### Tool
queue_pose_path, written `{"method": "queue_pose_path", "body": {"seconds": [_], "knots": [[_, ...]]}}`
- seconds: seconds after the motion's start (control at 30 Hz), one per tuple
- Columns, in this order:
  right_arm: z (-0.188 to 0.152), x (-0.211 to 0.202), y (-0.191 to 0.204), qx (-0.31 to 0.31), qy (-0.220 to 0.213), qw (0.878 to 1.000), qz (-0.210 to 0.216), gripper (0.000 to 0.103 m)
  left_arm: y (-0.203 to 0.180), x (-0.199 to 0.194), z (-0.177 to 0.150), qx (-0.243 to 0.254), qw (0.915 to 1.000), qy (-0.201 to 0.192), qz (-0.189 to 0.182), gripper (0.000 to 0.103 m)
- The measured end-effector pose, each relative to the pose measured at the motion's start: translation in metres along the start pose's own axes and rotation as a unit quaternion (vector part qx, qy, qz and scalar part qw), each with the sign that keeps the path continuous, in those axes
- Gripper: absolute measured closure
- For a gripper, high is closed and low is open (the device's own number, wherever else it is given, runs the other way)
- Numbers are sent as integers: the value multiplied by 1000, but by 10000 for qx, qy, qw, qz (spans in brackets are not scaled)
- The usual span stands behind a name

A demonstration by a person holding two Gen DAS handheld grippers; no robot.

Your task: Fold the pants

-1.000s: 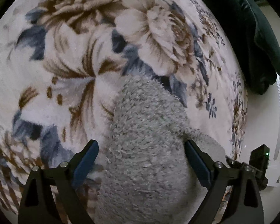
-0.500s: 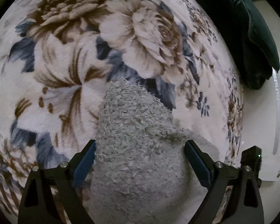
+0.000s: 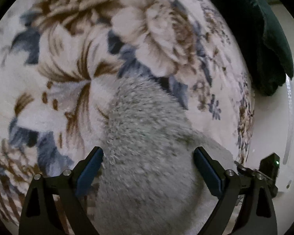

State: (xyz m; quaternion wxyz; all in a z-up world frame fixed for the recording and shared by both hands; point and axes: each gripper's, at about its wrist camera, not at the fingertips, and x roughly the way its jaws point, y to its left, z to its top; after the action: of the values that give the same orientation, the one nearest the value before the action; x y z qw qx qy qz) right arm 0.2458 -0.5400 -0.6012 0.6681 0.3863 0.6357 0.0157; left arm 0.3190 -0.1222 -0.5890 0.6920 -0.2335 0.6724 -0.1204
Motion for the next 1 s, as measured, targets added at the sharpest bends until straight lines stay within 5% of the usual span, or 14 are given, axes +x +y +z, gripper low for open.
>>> {"method": "queue_pose_path", "body": {"seconds": [0.03, 0.1, 0.27, 0.43, 0.57, 0.7, 0.73, 0.77, 0.8, 0.83, 1.0], "knots": [[-5, -6, 0, -6, -42, 10000, 71, 30, -3, -6, -2, 61, 10000, -55, -41, 9], [-24, -11, -7, 84, 41, 9993, 357, 11, -6, -18, -10, 89, 9996, -160, -217, 9], [-62, 20, -40, 409, 696, 9929, 872, 11, 7, -30, -40, -75, 9962, -296, -817, 6], [-70, 68, -56, 736, 1037, 9770, 1709, 6, 23, -5, -50, -92, 9978, -146, -635, 6], [-65, 81, -53, 776, 1171, 9671, 2121, 5, 40, 18, -46, -289, 9954, 160, -904, 5], [-65, 84, -46, 464, 1252, 9688, 2088, 5, 48, 28, -43, -498, 9909, 292, -1217, 6], [-65, 84, -44, 448, 1211, 9694, 2086, 6, 47, 28, -43, -487, 9890, 285, -1368, 13], [-67, 87, -40, 414, 1170, 9703, 2076, 7, 45, 28, -43, -478, 9867, 286, -1528, 34], [-69, 87, -35, 383, 1134, 9708, 2077, 17, 43, 25, -43, -466, 9857, 254, -1601, 42], [-70, 86, -34, 401, 1114, 9711, 2073, 39, 41, 22, -42, -440, 9843, 243, -1694, 54], [-70, 67, -11, 666, 775, 9741, 2015, 51, 34, -1, -40, -615, 9763, 268, -2059, 62]]}}
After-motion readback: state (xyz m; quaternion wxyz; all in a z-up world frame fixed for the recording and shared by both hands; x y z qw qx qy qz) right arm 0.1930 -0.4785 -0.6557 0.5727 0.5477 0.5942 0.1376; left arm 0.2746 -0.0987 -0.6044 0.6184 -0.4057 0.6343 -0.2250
